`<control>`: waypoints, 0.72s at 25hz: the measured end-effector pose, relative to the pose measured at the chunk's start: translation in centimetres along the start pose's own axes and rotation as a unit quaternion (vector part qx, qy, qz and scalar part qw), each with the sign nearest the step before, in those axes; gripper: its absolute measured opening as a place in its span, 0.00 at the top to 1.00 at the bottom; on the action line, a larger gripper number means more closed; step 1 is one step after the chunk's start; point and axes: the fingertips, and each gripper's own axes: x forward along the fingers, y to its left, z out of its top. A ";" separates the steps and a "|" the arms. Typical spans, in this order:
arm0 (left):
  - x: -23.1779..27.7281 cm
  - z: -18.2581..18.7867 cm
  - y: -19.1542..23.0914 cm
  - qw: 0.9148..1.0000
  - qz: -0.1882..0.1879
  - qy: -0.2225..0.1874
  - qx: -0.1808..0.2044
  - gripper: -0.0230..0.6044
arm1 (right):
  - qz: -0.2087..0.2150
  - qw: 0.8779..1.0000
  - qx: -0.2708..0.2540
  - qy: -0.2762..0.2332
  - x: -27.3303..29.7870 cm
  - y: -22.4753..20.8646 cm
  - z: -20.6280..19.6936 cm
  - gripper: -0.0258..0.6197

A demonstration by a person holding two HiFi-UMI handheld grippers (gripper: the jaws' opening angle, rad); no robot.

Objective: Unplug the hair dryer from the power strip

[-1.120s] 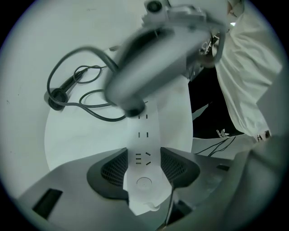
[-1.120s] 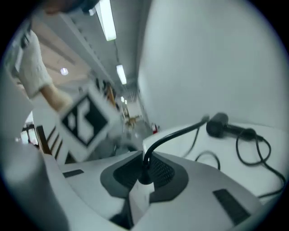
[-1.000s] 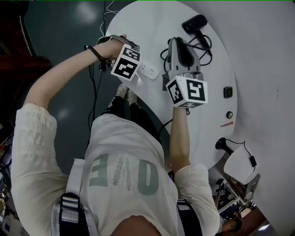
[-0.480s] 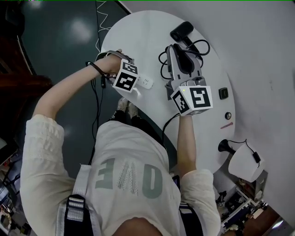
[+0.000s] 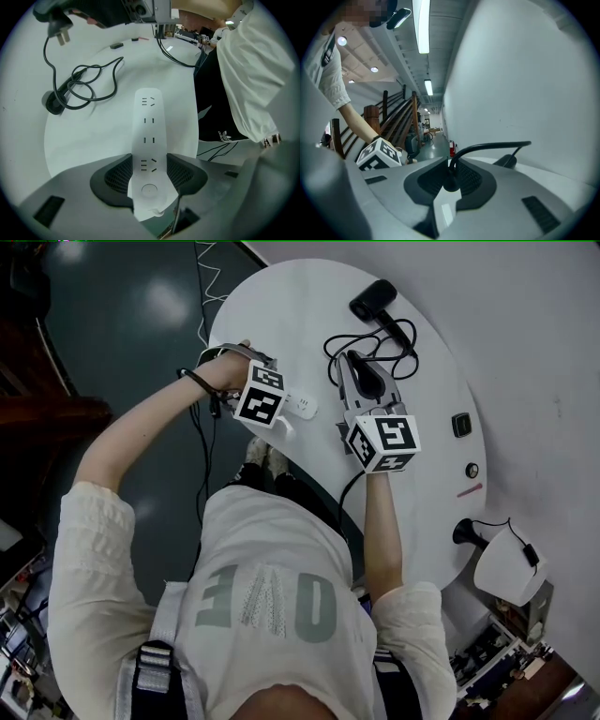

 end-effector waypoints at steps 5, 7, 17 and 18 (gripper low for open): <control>-0.1 -0.1 -0.1 1.000 -0.003 0.001 -0.002 0.60 | -0.037 0.992 0.116 0.046 -1.0 -2.1 -6.8 0.88; 0.0 -0.1 -0.1 1.000 -0.004 0.001 0.000 0.60 | -0.057 0.979 0.187 0.050 -1.7 -3.1 -9.4 0.88; -0.1 -0.1 -0.1 1.000 -0.007 0.007 -0.003 0.60 | -0.112 0.959 0.239 0.107 -3.7 -5.1 -15.8 0.88; 0.0 -0.1 -0.1 1.000 -0.007 0.009 -0.002 0.60 | -0.117 0.960 0.230 0.109 -3.7 -5.1 -15.9 0.87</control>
